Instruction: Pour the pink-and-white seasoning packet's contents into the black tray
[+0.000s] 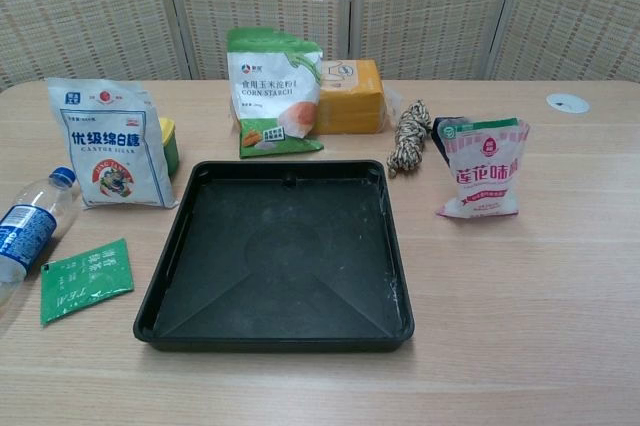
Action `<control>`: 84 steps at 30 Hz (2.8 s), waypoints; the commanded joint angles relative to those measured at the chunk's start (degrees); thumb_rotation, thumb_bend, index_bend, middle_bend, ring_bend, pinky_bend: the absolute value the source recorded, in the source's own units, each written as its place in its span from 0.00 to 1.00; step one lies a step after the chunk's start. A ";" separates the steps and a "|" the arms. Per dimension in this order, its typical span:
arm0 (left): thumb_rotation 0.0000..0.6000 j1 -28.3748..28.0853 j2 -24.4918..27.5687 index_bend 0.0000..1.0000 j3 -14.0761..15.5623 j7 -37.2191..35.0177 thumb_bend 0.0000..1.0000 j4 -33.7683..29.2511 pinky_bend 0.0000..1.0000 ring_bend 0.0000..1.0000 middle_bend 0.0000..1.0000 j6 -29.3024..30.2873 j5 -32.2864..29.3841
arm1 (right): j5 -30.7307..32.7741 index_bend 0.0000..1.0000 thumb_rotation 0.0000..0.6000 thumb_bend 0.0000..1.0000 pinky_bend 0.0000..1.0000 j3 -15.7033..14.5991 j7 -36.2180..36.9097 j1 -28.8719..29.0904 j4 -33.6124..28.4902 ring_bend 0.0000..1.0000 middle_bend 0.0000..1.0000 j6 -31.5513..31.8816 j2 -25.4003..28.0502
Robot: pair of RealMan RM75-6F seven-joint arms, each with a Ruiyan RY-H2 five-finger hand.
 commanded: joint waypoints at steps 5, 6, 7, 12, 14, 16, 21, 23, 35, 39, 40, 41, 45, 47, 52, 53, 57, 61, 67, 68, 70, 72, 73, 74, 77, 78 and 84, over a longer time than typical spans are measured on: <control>1.00 -0.04 -0.17 0.12 -0.03 0.31 0.36 0.04 0.02 0.15 0.19 -0.02 0.01 | 0.04 0.00 1.00 0.39 0.41 0.03 0.42 0.20 0.17 0.22 0.08 -0.34 -0.05; 1.00 -0.05 -0.17 0.12 -0.05 0.28 0.36 0.03 0.02 0.15 0.19 0.00 0.05 | 0.03 0.00 1.00 0.39 0.41 0.04 0.49 0.21 0.17 0.23 0.08 -0.34 -0.04; 1.00 -0.07 -0.17 0.12 -0.07 0.23 0.36 0.01 0.02 0.15 0.19 0.02 0.09 | 0.01 0.00 1.00 0.39 0.41 0.05 0.54 0.22 0.13 0.23 0.08 -0.35 -0.01; 1.00 -0.20 -0.13 0.12 -0.06 0.05 0.36 -0.14 0.02 0.15 0.19 -0.05 0.37 | -0.26 0.00 1.00 0.39 0.41 -0.02 0.78 0.57 -0.07 0.26 0.08 -0.85 0.12; 1.00 -0.21 -0.12 0.12 -0.03 0.03 0.36 -0.21 0.02 0.15 0.19 -0.03 0.49 | -0.10 0.00 1.00 0.39 0.41 0.11 0.73 0.99 -0.12 0.27 0.08 -1.49 0.15; 1.00 -0.19 -0.14 0.12 0.00 -0.03 0.36 -0.30 0.02 0.15 0.19 0.05 0.58 | 0.10 0.00 1.00 0.39 0.41 0.37 0.61 1.52 -0.13 0.28 0.08 -2.17 0.13; 1.00 -0.03 0.00 0.13 0.17 -0.59 0.36 -0.74 0.02 0.15 0.19 0.12 0.70 | 1.54 0.00 1.00 0.39 0.52 1.35 1.27 3.87 -0.08 0.44 0.08 -5.80 -0.14; 1.00 0.04 0.09 0.13 0.21 -0.79 0.36 -0.86 0.02 0.15 0.19 0.19 0.75 | 2.10 0.00 1.00 0.39 0.63 1.85 1.94 4.99 0.32 0.59 0.08 -7.34 -0.56; 1.00 0.21 0.56 0.13 0.34 -0.45 0.36 -1.78 0.02 0.15 0.19 0.34 0.94 | 8.53 0.00 1.00 0.36 0.83 5.12 14.69 15.83 8.02 0.83 0.07 -26.41 -3.42; 1.00 0.35 0.67 0.13 0.32 -0.41 0.36 -1.95 0.02 0.15 0.19 0.43 0.74 | 9.25 0.00 1.00 0.35 0.84 5.98 17.41 19.75 11.50 0.85 0.09 -31.47 -6.01; 1.00 0.36 0.68 0.13 0.34 -0.37 0.36 -1.97 0.02 0.15 0.19 0.40 0.72 | 9.35 0.00 1.00 0.35 0.85 6.15 18.45 20.48 12.12 0.85 0.10 -32.47 -6.53; 1.00 0.38 0.68 0.13 0.38 -0.33 0.36 -1.99 0.02 0.15 0.19 0.35 0.70 | 9.55 0.01 1.00 0.35 0.85 6.40 20.03 21.47 13.06 0.85 0.11 -33.92 -7.16; 1.00 0.30 0.59 0.13 0.51 -0.20 0.36 -2.02 0.02 0.15 0.19 -0.01 0.69 | 9.64 0.05 1.00 0.35 0.86 7.07 25.59 24.83 17.05 0.86 0.13 -38.67 -9.52; 1.00 0.28 0.56 0.13 0.50 -0.20 0.36 -2.03 0.02 0.15 0.19 -0.05 0.66 | 8.78 0.05 1.00 0.35 0.86 6.81 26.88 26.51 19.21 0.86 0.13 -40.49 -10.90; 1.00 0.31 0.51 0.13 0.45 -0.17 0.36 -1.98 0.02 0.15 0.19 -0.25 0.31 | 7.23 0.05 1.00 0.35 0.86 6.45 30.58 29.49 22.16 0.86 0.14 -43.11 -13.53; 1.00 0.28 0.50 0.13 0.46 -0.15 0.36 -1.97 0.02 0.15 0.19 -0.32 0.29 | 7.10 0.05 1.00 0.35 0.86 6.42 31.11 29.97 22.80 0.86 0.14 -43.51 -14.01; 1.00 0.23 0.47 0.13 0.44 -0.08 0.36 -2.02 0.02 0.15 0.19 -0.43 0.24 | 6.40 0.07 1.00 0.35 0.87 5.97 32.91 31.90 25.16 0.87 0.14 -45.20 -16.14; 1.00 0.25 0.44 0.13 0.39 -0.04 0.36 -2.04 0.02 0.15 0.19 -0.47 0.09 | 5.46 0.09 1.00 0.35 0.88 5.19 34.08 33.38 27.13 0.88 0.17 -46.18 -18.09; 1.00 0.36 0.54 0.13 0.45 -0.09 0.36 -1.98 0.02 0.15 0.19 -0.60 -0.20 | 5.29 0.18 1.00 0.35 0.92 4.85 38.17 34.51 30.10 0.92 0.25 -46.35 -21.00; 1.00 0.37 0.55 0.13 0.45 -0.13 0.36 -1.96 0.02 0.15 0.19 -0.59 -0.20 | 5.28 0.21 1.00 0.35 0.93 4.89 38.83 34.58 30.37 0.93 0.27 -46.27 -21.31; 1.00 0.41 0.58 0.13 0.48 -0.23 0.36 -1.89 0.02 0.15 0.19 -0.57 -0.18 | 5.03 0.28 1.00 0.35 0.96 5.00 40.93 34.69 31.30 0.98 0.33 -45.48 -22.43; 1.00 0.48 0.66 0.13 0.51 -0.37 0.36 -1.83 0.02 0.15 0.19 -0.51 -0.16 | 5.04 0.36 1.00 0.35 0.99 5.01 41.53 34.51 32.38 1.00 0.39 -44.22 -23.79; 1.00 0.53 0.68 0.13 0.51 -0.45 0.36 -1.79 0.02 0.15 0.19 -0.44 -0.16 | 5.27 0.41 1.00 0.35 1.00 5.03 41.47 34.37 32.68 1.00 0.43 -43.80 -24.34; 1.00 0.58 0.71 0.13 0.50 -0.56 0.36 -1.73 0.02 0.15 0.19 -0.38 -0.19 | 5.86 0.43 1.00 0.35 1.00 5.25 41.37 34.11 32.84 1.00 0.45 -43.17 -25.11; 1.00 0.67 0.75 0.13 0.53 -0.85 0.36 -1.55 0.02 0.15 0.19 -0.37 -0.25 | 7.75 0.53 1.00 0.35 1.00 5.97 41.67 33.55 32.01 1.00 0.54 -42.58 -26.31; 1.00 0.71 0.76 0.13 0.59 -0.96 0.36 -1.48 0.02 0.15 0.19 -0.36 -0.20 | 8.81 0.55 1.00 0.35 1.00 6.41 41.82 33.30 31.17 1.00 0.54 -42.49 -26.64; 1.00 1.19 0.95 0.13 0.77 -2.05 0.36 -0.89 0.02 0.15 0.19 0.12 -0.09 | 14.21 0.58 1.00 0.35 1.00 7.79 38.44 31.77 25.02 1.00 0.57 -41.80 -26.59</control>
